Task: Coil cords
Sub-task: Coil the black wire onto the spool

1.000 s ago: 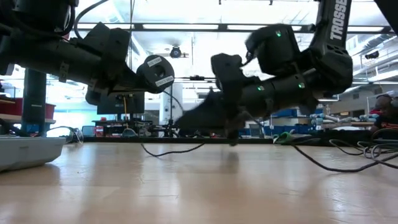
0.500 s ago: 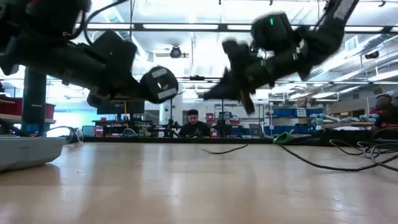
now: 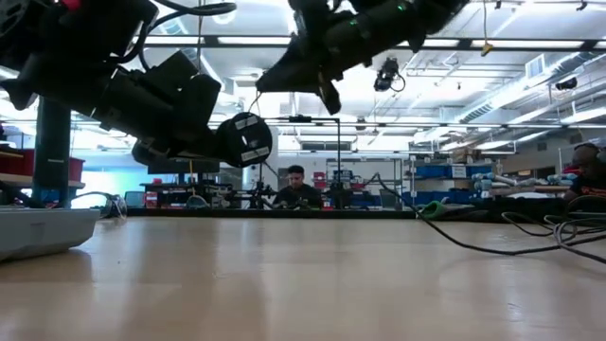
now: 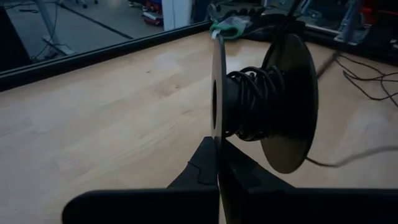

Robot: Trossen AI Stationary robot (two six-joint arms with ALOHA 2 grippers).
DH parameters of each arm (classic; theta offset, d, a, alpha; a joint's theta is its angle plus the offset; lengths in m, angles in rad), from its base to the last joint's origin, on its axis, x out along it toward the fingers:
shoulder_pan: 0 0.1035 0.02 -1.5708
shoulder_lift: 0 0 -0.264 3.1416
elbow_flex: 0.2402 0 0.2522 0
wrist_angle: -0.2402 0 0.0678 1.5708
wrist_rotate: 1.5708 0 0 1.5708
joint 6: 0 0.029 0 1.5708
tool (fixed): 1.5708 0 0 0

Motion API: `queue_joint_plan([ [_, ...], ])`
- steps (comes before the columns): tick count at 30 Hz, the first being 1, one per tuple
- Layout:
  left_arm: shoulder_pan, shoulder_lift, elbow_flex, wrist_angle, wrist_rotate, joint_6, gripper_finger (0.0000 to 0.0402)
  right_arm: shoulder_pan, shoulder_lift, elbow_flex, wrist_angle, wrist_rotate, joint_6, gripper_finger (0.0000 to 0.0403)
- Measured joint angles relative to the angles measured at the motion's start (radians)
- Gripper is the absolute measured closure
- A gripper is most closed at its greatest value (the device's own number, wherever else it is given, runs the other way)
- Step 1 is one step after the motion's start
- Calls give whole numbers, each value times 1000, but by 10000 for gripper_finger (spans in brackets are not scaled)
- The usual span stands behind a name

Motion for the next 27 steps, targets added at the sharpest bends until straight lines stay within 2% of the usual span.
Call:
queue_joint_plan([
  [4, 0, 1, -1, -2, -10, -15, 402, 31, 78, 79, -59, 1, 0, 403],
  [13, -1, 1, -1, 20, -8, -17, 402, 70, 248, 133, -22, 3, -64, 398],
  [16, -3, 1, -1, 32, -6, -16, 402, 73, 262, 134, -26, 7, -74, 397],
  [21, -2, 1, -1, 67, -11, -13, 402, 73, 264, 132, -76, 100, -104, 394],
  [27, -4, 0, -1, 109, -18, 6, 402, 93, 266, 130, -91, 100, -147, 361],
])
